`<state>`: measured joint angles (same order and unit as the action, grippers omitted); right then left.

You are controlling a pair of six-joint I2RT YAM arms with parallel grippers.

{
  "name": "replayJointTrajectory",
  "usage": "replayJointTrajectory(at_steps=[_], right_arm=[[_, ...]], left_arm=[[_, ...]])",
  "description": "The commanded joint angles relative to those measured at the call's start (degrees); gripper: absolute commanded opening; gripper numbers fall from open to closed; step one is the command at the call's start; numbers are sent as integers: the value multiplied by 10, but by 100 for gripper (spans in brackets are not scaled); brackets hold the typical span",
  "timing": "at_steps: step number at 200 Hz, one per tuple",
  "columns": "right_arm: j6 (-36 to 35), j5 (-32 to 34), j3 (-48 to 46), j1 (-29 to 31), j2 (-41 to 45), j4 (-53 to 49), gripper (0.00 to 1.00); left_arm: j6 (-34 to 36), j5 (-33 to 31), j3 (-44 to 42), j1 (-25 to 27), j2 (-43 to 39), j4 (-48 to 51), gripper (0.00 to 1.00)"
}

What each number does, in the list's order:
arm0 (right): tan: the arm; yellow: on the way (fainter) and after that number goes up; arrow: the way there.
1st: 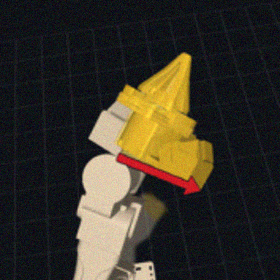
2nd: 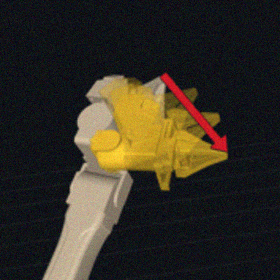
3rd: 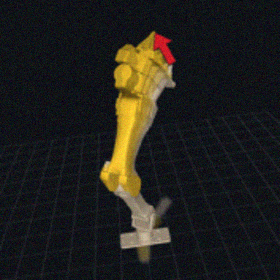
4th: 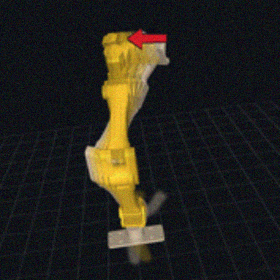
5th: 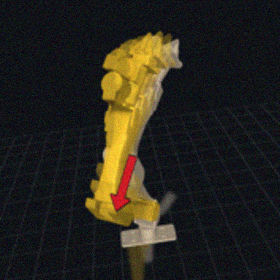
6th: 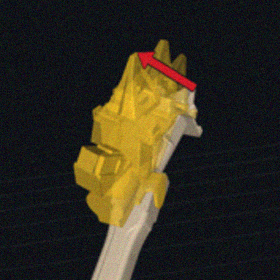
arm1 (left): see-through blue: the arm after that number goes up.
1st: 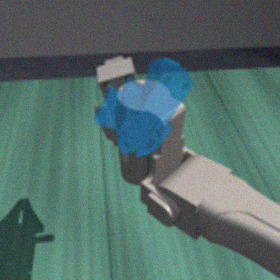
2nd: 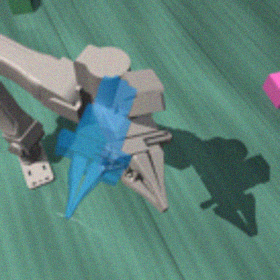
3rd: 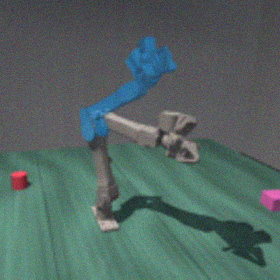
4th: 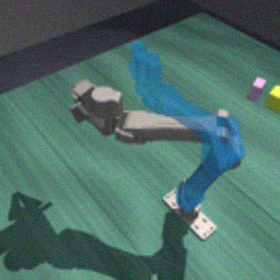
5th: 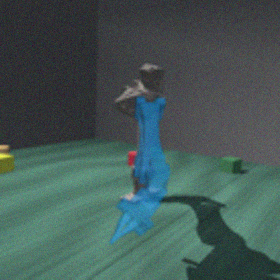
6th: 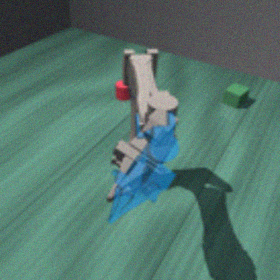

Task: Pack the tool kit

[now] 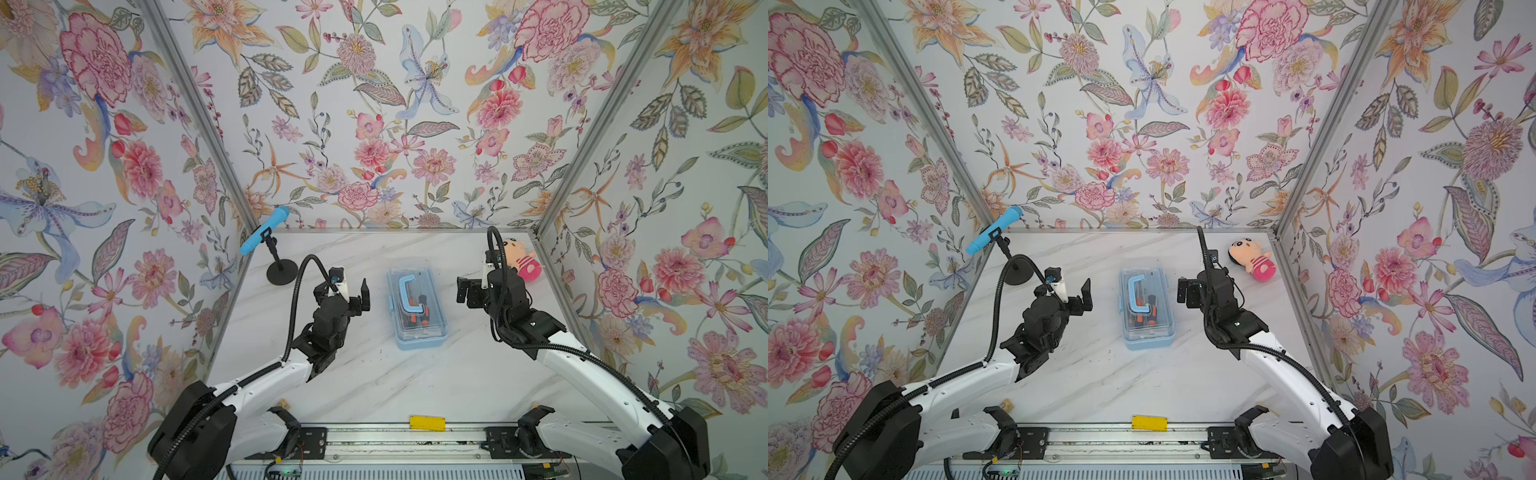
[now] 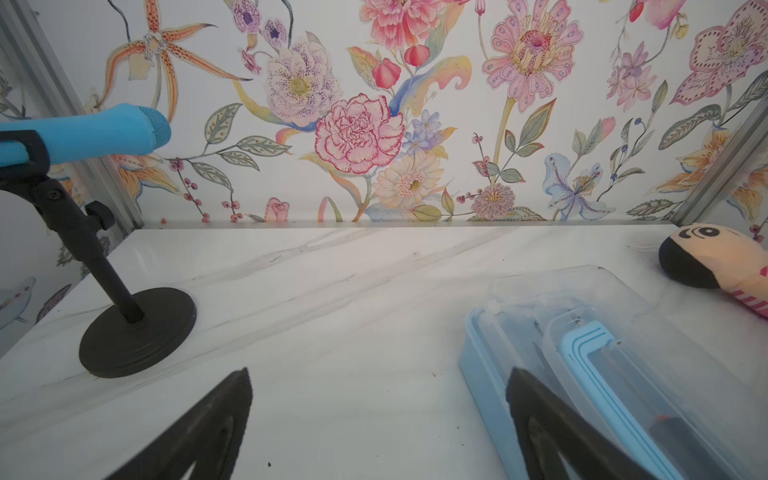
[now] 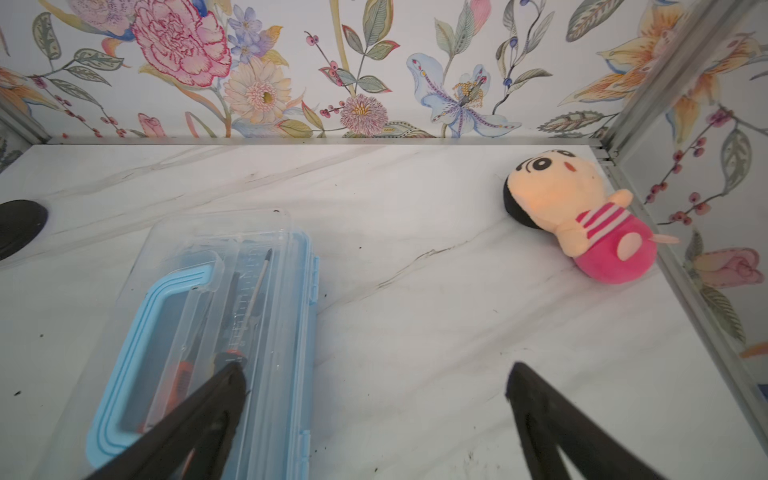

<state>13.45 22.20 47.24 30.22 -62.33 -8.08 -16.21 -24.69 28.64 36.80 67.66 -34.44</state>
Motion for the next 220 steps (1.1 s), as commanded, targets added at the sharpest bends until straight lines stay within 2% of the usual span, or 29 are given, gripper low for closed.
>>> replayJointTrajectory(at_steps=[1, 11, 30, 43, 68, 92, 111, 128, 142, 149, 177, 190, 220], right_arm=[[-28, 55, -50, 10, 28, 56, 99], [-33, 51, -78, 14, 42, 89, 99], [-58, 34, -118, 17, 66, 135, 99], [-62, 37, -133, 17, 76, 144, 99], [-82, 46, -139, 17, 81, 142, 99], [-102, 55, -151, 17, 74, 158, 99], [-108, 57, -165, 13, 64, 176, 99], [-110, 57, -174, 6, 55, 190, 99], [-111, 61, -182, -5, 47, 204, 99], [-112, 58, -188, -14, 43, 214, 99], [-108, 65, -216, -54, 28, 266, 99], [-121, 77, -231, -66, 28, 298, 99], [-160, 87, -243, -116, 4, 362, 99]], left_arm=[[127, -52, -32, 4, -23, -147, 99], [157, -95, -46, -1, -23, -176, 99], [226, -137, -78, -21, -24, -228, 99], [200, -158, -103, -51, -37, -238, 99], [133, -137, -169, -112, -83, -242, 99], [155, -179, -220, -154, -65, -309, 99], [174, -155, -230, -200, -27, -336, 99], [163, -104, -242, -248, 37, -390, 99], [160, -93, -257, -266, 103, -521, 99], [151, -55, -261, -283, 135, -569, 99], [161, 52, -238, -296, 210, -569, 99], [171, 31, -240, -293, 253, -630, 99], [168, 23, -232, -290, 244, -598, 99]])
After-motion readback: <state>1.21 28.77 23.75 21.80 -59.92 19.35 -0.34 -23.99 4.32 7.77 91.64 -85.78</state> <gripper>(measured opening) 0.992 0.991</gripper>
